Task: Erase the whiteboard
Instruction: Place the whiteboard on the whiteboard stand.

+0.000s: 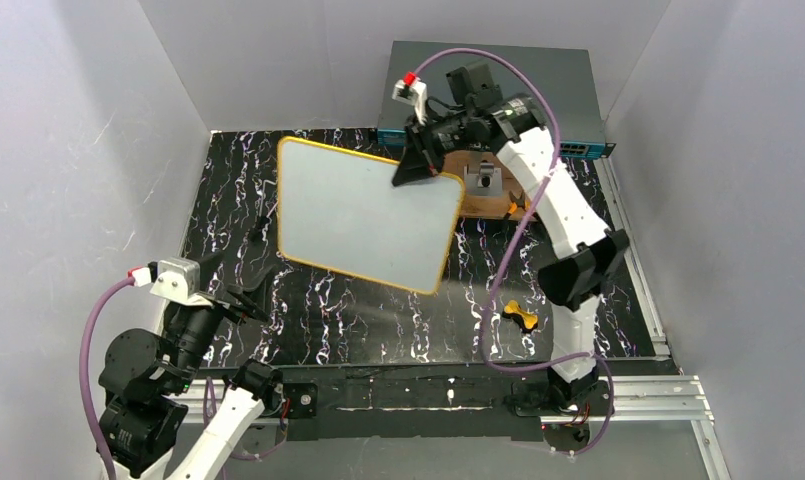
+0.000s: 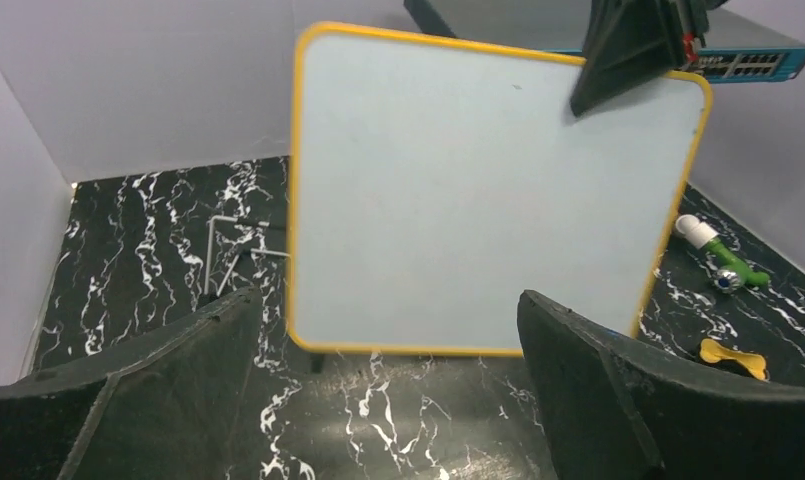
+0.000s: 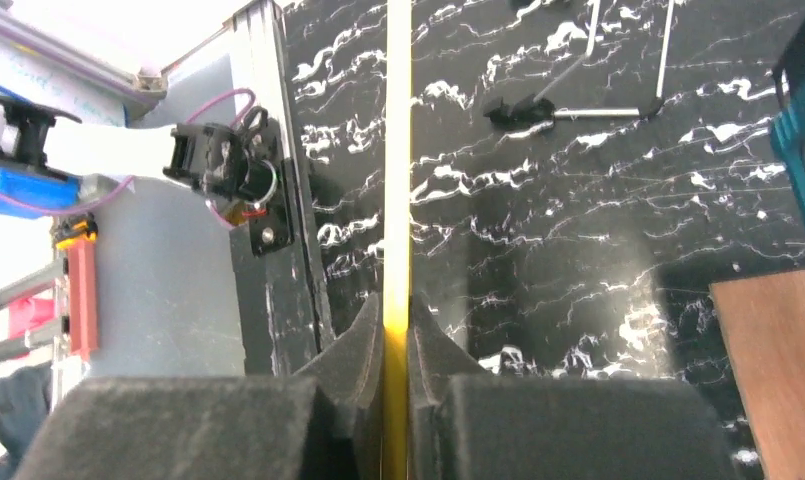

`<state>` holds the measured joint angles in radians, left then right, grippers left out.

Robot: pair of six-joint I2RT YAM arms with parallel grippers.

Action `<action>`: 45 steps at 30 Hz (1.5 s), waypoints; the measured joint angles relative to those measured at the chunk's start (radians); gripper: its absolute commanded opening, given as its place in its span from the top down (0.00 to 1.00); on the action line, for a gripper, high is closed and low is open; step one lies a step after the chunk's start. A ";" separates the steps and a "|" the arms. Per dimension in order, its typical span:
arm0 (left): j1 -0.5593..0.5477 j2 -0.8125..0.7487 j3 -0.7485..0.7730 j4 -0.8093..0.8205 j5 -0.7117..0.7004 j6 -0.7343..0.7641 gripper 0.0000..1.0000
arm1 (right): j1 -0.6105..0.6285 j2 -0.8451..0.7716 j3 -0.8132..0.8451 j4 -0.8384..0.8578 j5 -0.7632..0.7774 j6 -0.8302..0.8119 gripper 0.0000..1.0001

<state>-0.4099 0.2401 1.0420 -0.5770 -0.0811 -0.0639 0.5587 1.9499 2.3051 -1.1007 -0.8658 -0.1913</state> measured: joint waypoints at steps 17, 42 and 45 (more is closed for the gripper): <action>0.000 0.005 -0.049 -0.031 -0.067 0.000 0.02 | 0.162 0.369 0.227 0.412 0.246 0.265 0.99; 0.000 0.006 -0.085 -0.030 -0.075 0.000 0.02 | 0.174 0.415 0.303 0.551 0.307 0.211 0.99; 0.000 0.006 -0.086 -0.030 -0.075 0.000 0.02 | 0.178 0.415 0.302 0.557 0.305 0.206 0.99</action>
<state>-0.4099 0.2462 0.9562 -0.6071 -0.1562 -0.0639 0.7364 2.3653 2.6072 -0.5434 -0.5610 0.0151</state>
